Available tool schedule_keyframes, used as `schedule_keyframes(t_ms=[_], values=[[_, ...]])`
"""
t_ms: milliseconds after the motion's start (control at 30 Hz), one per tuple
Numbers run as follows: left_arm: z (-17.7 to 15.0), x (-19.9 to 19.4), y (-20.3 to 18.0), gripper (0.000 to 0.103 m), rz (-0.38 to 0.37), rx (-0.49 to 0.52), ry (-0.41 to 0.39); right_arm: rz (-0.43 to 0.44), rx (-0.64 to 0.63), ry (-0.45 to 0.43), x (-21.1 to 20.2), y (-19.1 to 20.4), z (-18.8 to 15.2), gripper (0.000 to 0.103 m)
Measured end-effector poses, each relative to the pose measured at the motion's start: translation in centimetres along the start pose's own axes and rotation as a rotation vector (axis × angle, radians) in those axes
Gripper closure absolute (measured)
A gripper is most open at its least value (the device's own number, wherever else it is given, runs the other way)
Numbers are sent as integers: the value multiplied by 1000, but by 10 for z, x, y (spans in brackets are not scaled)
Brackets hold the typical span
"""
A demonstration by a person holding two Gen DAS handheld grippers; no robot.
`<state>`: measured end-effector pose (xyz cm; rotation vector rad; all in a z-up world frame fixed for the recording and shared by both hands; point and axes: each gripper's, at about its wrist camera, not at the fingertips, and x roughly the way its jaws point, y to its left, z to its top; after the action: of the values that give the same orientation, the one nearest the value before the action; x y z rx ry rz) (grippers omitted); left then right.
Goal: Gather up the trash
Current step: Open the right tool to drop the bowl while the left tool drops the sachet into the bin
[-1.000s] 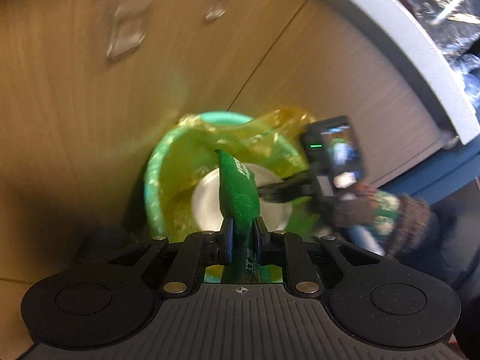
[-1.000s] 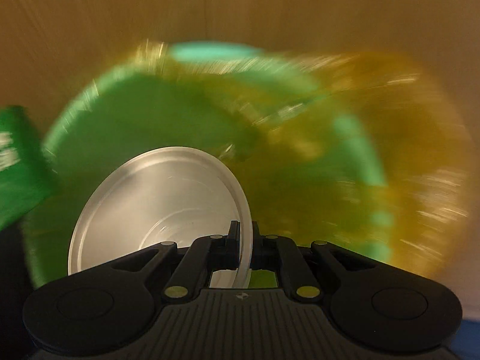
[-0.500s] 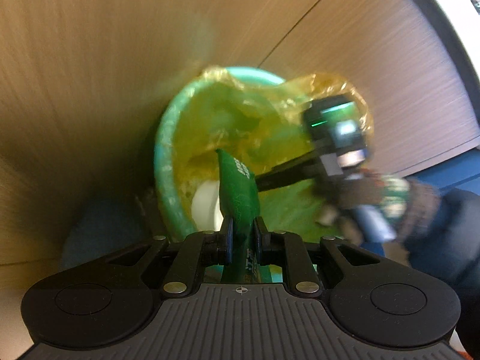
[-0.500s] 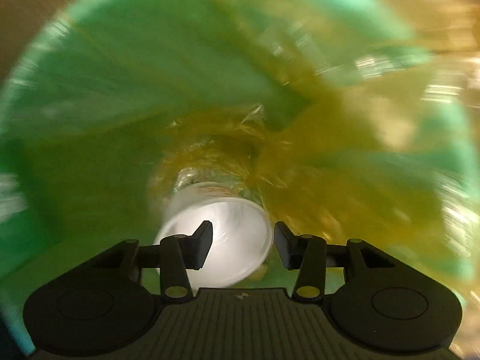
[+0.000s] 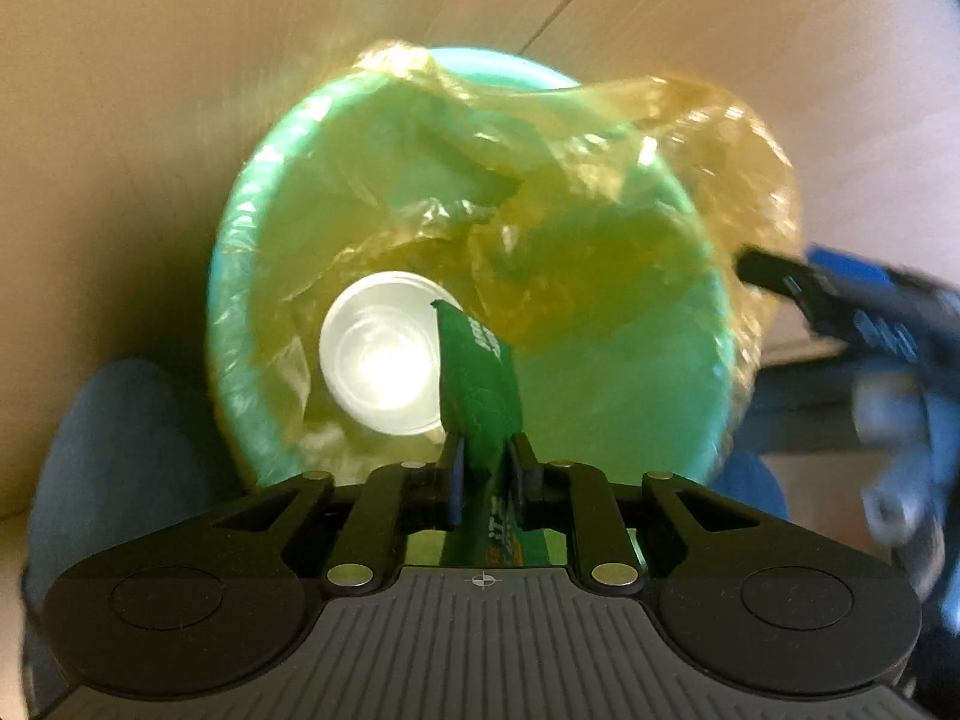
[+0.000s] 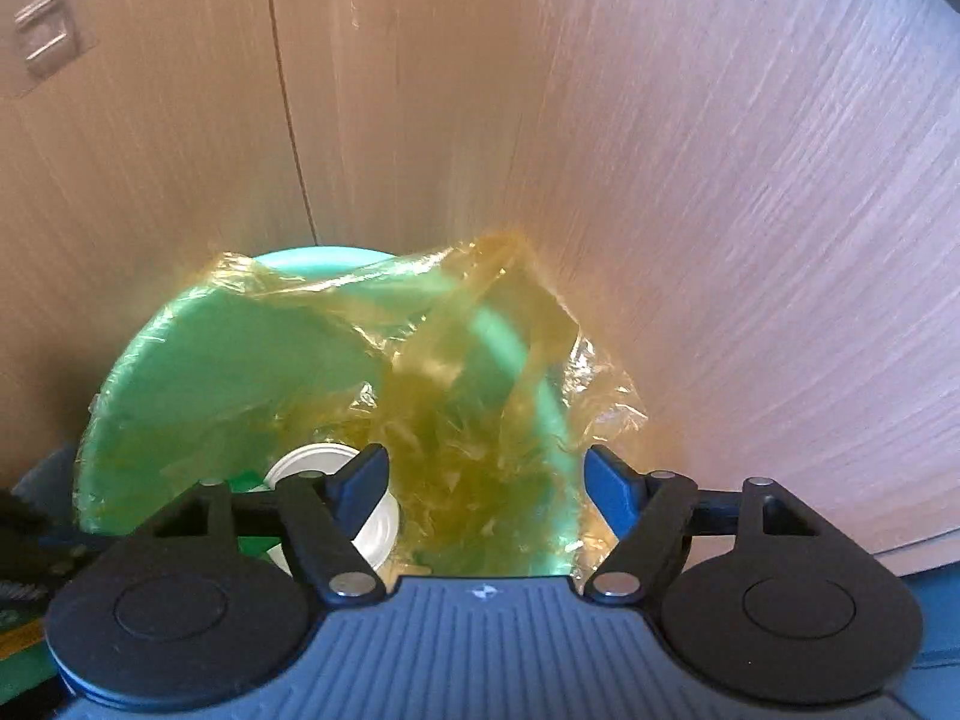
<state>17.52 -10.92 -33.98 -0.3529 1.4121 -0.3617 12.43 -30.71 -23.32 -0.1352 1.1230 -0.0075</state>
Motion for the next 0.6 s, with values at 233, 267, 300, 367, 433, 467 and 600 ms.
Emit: schedule_keyframes(t_ms=[233, 267, 300, 367, 433, 467, 600], values=[[15, 23, 14, 81, -27, -99, -40, -44, -89, -17, 16, 21, -10, 30], [14, 18, 15, 81, -31, -102, -57, -46, -91, -22, 14, 22, -11, 29], [14, 13, 16, 81, -33, -99, -70, -44, -89, -20, 12, 21, -12, 29], [12, 3, 15, 81, -35, -82, -100, -41, -79, -11, 17, 20, -13, 29], [11, -8, 10, 81, -15, -60, -124, -35, -60, -8, 14, 18, -12, 29], [11, -15, 6, 81, 2, -40, -128, -27, -46, -11, 15, 17, -11, 29], [5, -51, -19, 81, 60, 107, -157, 47, 34, -26, -2, 11, -1, 29]])
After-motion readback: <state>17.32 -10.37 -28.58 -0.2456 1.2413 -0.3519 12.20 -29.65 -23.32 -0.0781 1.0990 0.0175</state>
